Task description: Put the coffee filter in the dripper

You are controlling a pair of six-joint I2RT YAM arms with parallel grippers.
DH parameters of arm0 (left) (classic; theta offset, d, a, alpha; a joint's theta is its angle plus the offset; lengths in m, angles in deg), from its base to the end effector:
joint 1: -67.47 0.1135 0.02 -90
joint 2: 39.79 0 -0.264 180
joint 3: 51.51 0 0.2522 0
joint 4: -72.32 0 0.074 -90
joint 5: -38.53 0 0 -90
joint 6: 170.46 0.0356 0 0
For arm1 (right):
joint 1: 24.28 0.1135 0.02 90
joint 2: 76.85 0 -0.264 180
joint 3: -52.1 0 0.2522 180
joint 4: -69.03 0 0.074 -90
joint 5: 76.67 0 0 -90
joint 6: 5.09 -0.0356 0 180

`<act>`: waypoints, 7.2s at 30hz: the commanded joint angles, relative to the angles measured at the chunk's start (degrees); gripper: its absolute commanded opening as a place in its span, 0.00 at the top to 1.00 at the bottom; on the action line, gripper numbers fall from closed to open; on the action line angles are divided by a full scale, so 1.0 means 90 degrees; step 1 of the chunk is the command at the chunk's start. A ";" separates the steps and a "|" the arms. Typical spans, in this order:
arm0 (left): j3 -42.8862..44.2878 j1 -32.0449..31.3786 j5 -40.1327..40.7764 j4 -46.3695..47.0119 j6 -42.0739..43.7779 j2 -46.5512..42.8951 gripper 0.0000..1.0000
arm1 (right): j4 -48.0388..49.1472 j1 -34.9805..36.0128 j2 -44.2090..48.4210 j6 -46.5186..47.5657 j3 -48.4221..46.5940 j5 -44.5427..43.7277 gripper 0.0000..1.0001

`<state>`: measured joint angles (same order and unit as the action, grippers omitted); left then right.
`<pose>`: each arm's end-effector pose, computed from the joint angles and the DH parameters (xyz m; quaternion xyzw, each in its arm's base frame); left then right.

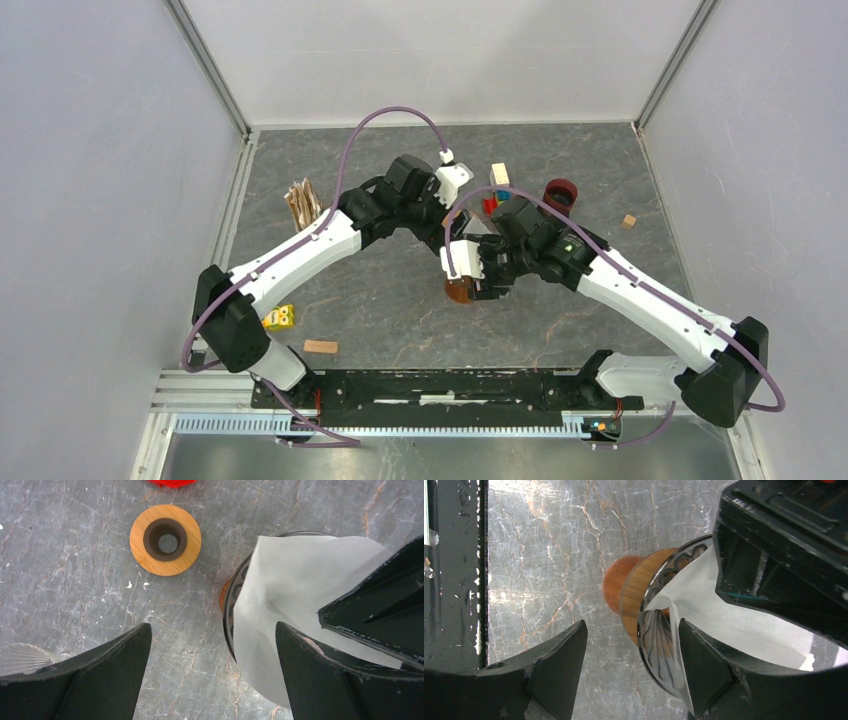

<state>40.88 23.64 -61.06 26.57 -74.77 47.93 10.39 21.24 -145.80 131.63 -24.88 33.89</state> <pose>0.2434 -0.2419 0.3261 0.4113 0.8092 -0.2067 0.3651 0.1614 0.1822 0.3122 -0.7094 0.5988 0.1645 0.3333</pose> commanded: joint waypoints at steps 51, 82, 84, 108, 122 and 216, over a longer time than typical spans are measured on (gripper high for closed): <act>0.0024 0.0007 0.0010 0.0253 0.0381 0.0144 0.02 | 0.0290 -0.0028 -0.0647 0.0327 0.0181 0.0510 0.27; 0.0093 0.0007 0.0047 0.0389 0.0384 -0.0124 0.00 | 0.0197 -0.0038 -0.0130 0.0049 -0.0099 0.0388 0.25; 0.0135 0.0007 -0.0004 0.0376 0.0348 -0.0137 0.00 | 0.0172 -0.0038 -0.0079 0.0034 -0.0117 0.0382 0.25; 0.0166 0.0007 -0.0188 0.0380 0.0333 -0.0512 0.00 | 0.0270 -0.0041 0.0025 -0.0059 0.0243 0.0523 0.25; -0.0267 0.0007 -0.0068 0.0690 0.0534 -0.0901 0.00 | 0.0369 -0.0047 -0.0125 -0.0084 0.0299 0.0611 0.24; -0.0251 0.2482 -0.0232 -0.0491 0.0464 -0.0636 0.13 | 0.1567 -0.4609 -0.1596 -0.2180 -0.0994 -0.0959 0.26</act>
<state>39.61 46.02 -59.90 19.49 -72.02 46.29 24.46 -20.38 -156.88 110.52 -31.02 24.82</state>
